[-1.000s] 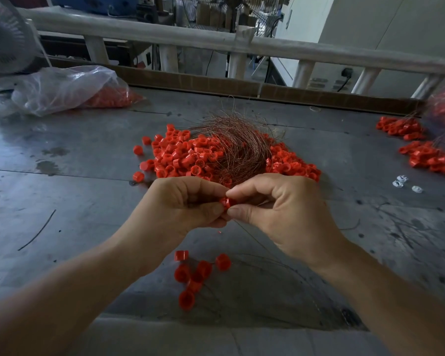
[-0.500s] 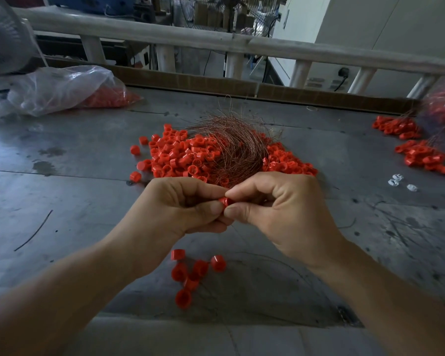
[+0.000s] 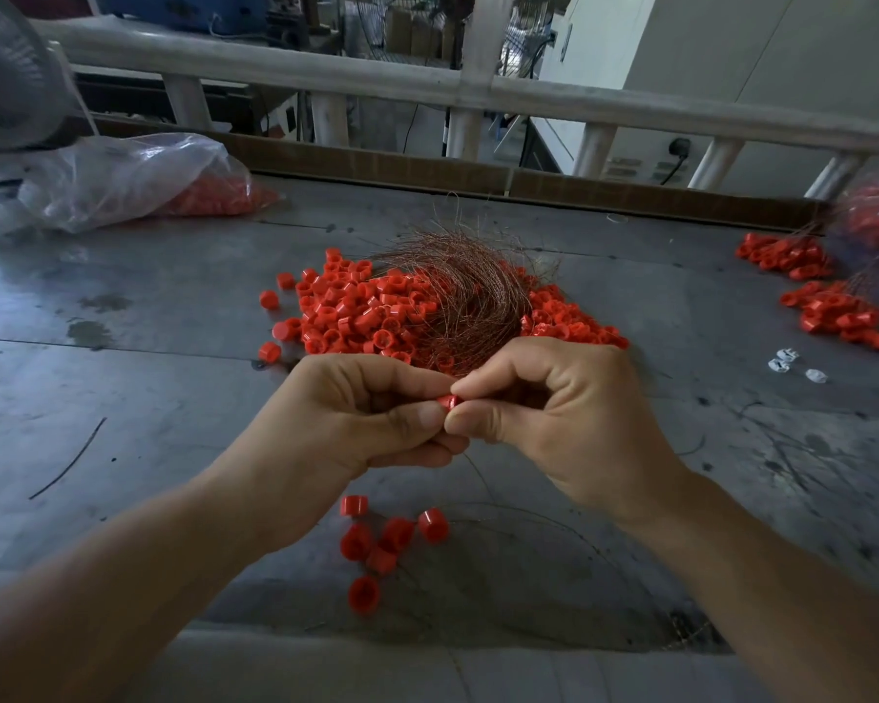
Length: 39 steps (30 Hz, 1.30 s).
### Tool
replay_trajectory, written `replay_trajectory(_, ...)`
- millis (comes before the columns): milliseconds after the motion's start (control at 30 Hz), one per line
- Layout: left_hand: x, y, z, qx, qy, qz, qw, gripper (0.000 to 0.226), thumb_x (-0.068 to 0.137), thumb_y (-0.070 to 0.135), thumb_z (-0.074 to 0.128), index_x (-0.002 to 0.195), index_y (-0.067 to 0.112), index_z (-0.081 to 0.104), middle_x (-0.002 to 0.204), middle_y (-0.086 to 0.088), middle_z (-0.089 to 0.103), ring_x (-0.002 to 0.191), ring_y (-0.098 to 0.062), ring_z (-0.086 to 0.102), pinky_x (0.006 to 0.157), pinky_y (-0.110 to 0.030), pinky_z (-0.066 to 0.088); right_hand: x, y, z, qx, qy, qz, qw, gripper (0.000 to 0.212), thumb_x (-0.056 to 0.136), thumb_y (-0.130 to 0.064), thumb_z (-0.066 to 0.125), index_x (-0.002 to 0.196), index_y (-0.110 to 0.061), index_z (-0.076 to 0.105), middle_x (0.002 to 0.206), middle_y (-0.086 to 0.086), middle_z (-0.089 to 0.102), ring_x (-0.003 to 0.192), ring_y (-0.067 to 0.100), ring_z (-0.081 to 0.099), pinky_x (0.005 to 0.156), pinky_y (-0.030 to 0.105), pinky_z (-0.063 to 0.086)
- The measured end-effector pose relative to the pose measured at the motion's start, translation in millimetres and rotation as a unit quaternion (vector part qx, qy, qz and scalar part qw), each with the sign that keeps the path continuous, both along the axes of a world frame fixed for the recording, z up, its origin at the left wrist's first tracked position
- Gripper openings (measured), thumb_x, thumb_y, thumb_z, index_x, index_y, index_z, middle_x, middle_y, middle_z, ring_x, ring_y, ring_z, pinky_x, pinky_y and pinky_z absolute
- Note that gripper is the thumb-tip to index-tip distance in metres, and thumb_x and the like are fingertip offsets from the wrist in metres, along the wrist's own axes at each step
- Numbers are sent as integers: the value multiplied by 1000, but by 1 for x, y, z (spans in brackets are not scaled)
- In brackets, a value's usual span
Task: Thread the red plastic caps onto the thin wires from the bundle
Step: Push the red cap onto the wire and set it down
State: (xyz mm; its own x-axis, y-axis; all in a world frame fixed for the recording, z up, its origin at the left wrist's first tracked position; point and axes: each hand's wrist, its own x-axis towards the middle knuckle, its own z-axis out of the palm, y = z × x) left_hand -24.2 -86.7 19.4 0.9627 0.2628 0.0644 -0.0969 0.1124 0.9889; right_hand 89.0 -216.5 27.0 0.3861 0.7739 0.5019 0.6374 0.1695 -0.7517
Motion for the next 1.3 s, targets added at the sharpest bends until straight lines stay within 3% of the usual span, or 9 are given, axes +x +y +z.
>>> replay_trajectory(100,0,3,0,-17,-12,-29,999,22,56,28,74,75,20,76,72,-8,72,66,-15,70,58,-18,54,1,1,1,0,34,23,999,14,62,-33,70,73,-28,63,67,-15,64,66,1,63,60,12,48)
replay_trajectory(233,-2,6,0,-54,-21,-66,996,37,51,32,84,83,17,74,75,-11,72,69,-18,70,59,-21,55,3,0,3,-34,51,42,997,20,61,-41,68,77,-32,62,73,-15,62,68,0,59,62,16,49)
replay_trajectory(333,-1,6,0,-80,-19,-68,994,44,49,27,86,90,16,71,75,-15,70,68,-22,69,56,-23,55,3,-3,8,-85,-18,61,994,21,71,-37,65,91,-37,62,81,-14,59,78,1,57,67,13,44)
replay_trajectory(433,-1,4,-1,-88,-22,-77,993,45,53,26,84,95,17,69,74,-15,69,67,-23,69,57,-24,55,2,-4,10,-113,-66,72,989,10,80,-37,61,88,-31,62,84,-11,55,80,1,53,68,11,40)
replay_trajectory(600,-4,-4,1,8,-49,-64,997,60,63,38,77,116,22,55,79,-11,71,73,-26,70,62,-25,55,-1,-4,9,-132,-94,52,985,5,83,-30,55,82,-25,56,79,-16,47,75,-5,48,66,9,38)
replay_trajectory(800,-4,-10,-2,44,-59,-25,997,62,65,25,67,122,27,43,72,-12,70,67,-24,70,58,-23,54,-9,-1,6,-144,-121,28,982,8,84,-29,49,79,-22,51,80,-17,45,74,3,49,68,28,46)
replay_trajectory(900,-7,-11,-2,36,-66,-30,997,63,66,22,66,123,33,43,75,-19,69,68,-28,70,58,-25,54,-10,-1,6,-128,-108,26,986,7,83,-23,51,76,-21,52,78,-17,46,72,3,49,66,25,46)
replay_trajectory(1100,-6,-12,1,39,-77,-33,996,59,70,23,74,121,37,47,73,-12,70,68,-26,70,59,-24,55,-7,-4,9,-120,-58,66,989,5,81,-20,57,77,-22,55,78,-16,48,73,-3,51,64,10,41)
replay_trajectory(1300,-5,-6,3,-9,-62,-46,997,50,72,26,74,119,24,56,79,-14,71,74,-29,70,62,-26,55,8,-6,13,-122,60,105,985,16,71,-41,63,85,-33,64,81,-19,56,77,-1,56,67,12,44)
